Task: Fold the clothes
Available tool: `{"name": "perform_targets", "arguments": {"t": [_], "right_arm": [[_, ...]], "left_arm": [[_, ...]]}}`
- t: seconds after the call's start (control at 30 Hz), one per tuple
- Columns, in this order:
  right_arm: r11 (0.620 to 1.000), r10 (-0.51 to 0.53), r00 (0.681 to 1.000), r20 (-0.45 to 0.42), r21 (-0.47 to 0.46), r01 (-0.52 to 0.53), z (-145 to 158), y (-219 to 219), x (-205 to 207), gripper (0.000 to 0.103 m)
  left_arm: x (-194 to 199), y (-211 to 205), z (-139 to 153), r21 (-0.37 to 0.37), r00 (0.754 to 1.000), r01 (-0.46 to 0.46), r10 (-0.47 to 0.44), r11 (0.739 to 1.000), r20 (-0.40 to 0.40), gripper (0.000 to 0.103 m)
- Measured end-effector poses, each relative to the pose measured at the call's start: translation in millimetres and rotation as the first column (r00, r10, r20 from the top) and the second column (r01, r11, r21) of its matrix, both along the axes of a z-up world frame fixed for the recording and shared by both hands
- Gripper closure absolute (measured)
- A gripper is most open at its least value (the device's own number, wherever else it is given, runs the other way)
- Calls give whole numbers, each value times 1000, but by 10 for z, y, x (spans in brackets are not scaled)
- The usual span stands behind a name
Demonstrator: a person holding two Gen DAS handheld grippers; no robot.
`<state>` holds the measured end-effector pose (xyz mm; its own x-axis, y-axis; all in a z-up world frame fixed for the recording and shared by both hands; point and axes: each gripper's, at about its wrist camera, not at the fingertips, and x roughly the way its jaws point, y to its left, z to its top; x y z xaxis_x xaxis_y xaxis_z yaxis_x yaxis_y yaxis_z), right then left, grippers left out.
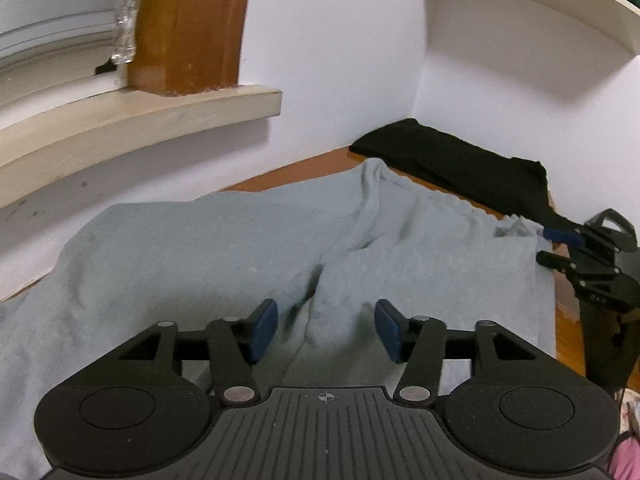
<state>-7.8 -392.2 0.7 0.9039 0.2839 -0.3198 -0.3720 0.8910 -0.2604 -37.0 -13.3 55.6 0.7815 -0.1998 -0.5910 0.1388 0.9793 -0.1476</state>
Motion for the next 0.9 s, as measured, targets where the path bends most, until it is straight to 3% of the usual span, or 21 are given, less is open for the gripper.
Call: {"name": "perform_targets", "arguments": {"t": [0.07,0.17,0.23,0.3,0.37,0.43,0.5,0.67,0.8,0.83,0.87,0.9], "right_arm": [[1000,-6,1000,-29,-27,5,23,39,128,55],[988,-147,988,-36,-50,145,30,12,304,54],[988,-143,988,-54,48,145,66,-78,277,49],[984,-114,992,-45,135,119,92,-112,174,26],[978,-93,996,-11,187,94,112,-63,31,17],[964,-39,999,-19,264,42,133,42,-40,15],[940,16,999,-39,340,-2,138,138,-114,3],[929,52,998,-48,369,-31,163,472,-196,0],[923,75,996,-52,382,-50,185,744,-255,0],[921,81,995,-53,385,-54,190,812,-270,0],[920,86,995,-54,388,-59,195,881,-285,0],[918,92,994,-55,391,-64,201,949,-300,0]], "left_arm": [[-85,16,29,12,1000,-15,14,1000,14,35],[-251,58,108,25,998,-53,52,998,39,26],[-417,92,189,45,996,-75,72,996,59,25],[-598,128,260,73,994,-95,91,993,62,25],[-812,169,325,103,992,-119,113,988,64,25],[-1063,189,362,140,988,-147,137,979,78,24],[-1308,206,363,173,985,-166,155,971,77,25],[-1916,159,302,252,979,-198,181,947,88,63],[-2368,203,261,271,967,-246,218,931,129,79],[-2452,208,240,287,965,-255,225,923,133,93],[-2526,205,219,310,962,-269,237,912,137,99],[-2591,191,207,321,961,-273,239,907,143,99]]}}
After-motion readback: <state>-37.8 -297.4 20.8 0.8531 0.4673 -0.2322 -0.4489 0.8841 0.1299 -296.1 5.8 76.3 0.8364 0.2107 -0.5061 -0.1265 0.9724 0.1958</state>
